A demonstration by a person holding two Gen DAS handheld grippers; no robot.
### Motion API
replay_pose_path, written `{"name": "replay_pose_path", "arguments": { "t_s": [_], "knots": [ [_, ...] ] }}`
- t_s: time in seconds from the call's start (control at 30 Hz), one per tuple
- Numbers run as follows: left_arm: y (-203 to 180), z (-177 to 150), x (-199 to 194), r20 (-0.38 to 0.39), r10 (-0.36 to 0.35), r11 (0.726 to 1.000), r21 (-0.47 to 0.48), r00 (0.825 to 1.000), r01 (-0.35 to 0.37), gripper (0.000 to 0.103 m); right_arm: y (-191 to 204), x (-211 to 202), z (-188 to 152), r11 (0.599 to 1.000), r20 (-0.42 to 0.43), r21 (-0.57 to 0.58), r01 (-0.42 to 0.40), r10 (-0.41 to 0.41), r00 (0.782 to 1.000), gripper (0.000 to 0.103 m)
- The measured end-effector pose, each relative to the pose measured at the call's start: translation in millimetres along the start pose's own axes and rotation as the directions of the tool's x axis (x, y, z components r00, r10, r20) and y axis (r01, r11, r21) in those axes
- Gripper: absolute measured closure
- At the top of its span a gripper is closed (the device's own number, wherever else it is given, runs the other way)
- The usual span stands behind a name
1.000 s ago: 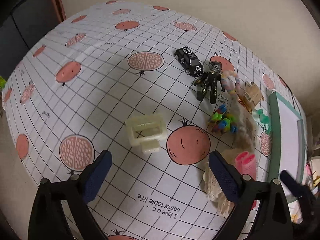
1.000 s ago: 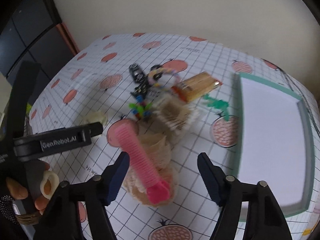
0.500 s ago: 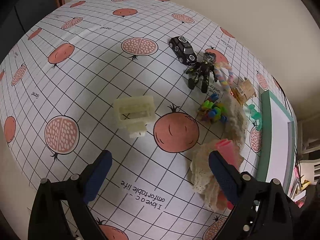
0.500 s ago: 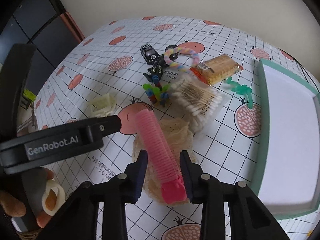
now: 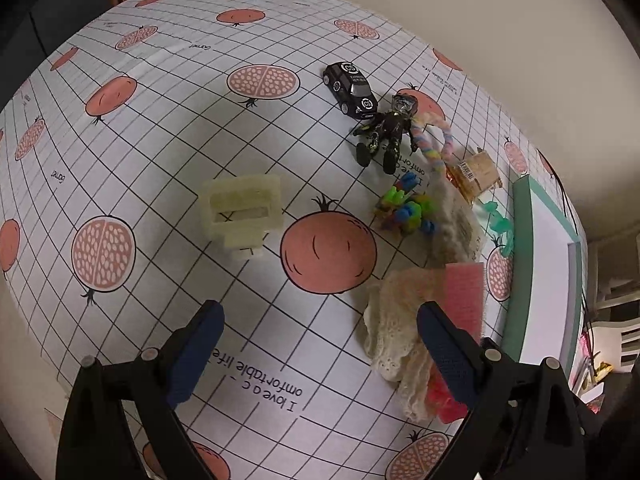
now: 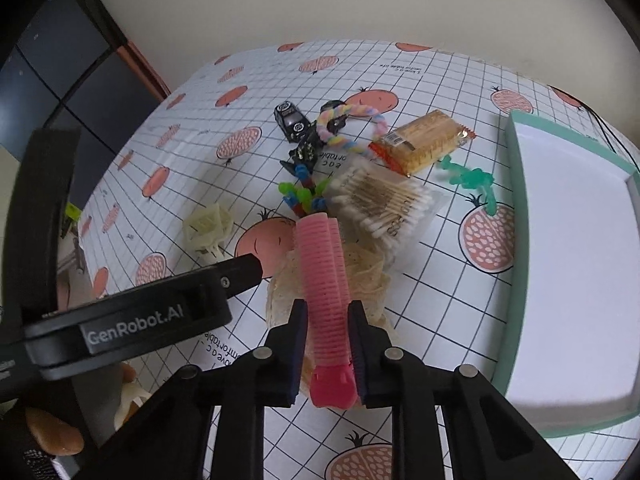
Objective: Organize objects
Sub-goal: 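Grasp the cream lace cloth with the left gripper while the right holds the curler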
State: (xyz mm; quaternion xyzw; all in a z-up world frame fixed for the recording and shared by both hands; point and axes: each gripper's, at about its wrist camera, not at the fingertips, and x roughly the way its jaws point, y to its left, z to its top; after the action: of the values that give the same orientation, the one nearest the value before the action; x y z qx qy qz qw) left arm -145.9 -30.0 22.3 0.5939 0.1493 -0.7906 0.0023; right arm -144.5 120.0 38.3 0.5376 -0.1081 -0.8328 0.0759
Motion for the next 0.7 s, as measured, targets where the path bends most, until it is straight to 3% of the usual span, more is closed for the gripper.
{"name": "replay_pose_path", "arguments": {
  "t_s": [0.37, 0.43, 0.5, 0.67, 0.7],
  "knots": [
    [-16.1, -10.2, 10.1, -0.042, -0.032, 0.999, 0.002, 0.999, 0.032, 0.008, -34.8, -12.3, 2.7, 0.992, 0.010, 0.126, -0.021, 0.020, 1.000, 0.081],
    [-22.0, -13.6, 14.9, -0.065, -0.043, 0.999, 0.006, 0.997, 0.043, 0.021, -43.7, -11.7, 1.8, 0.987, 0.003, 0.161, -0.020, 0.020, 1.000, 0.081],
    [-27.2, -16.2, 19.1, -0.082, -0.047, 0.999, 0.011, 0.996, 0.048, 0.024, -51.8, -10.2, 0.9, 0.982, -0.003, 0.188, -0.019, 0.019, 1.000, 0.081],
    [-40.8, -22.3, 26.2, -0.111, -0.076, 0.996, 0.028, 0.991, 0.079, 0.051, -58.1, -9.0, 0.2, 0.977, -0.008, 0.211, -0.016, 0.018, 1.000, 0.081],
    [-43.3, -23.4, 27.2, -0.115, -0.079, 0.996, 0.036, 0.990, 0.084, 0.064, -59.8, -10.3, -0.1, 0.977, -0.006, 0.211, -0.018, 0.020, 1.000, 0.081]
  ]
}}
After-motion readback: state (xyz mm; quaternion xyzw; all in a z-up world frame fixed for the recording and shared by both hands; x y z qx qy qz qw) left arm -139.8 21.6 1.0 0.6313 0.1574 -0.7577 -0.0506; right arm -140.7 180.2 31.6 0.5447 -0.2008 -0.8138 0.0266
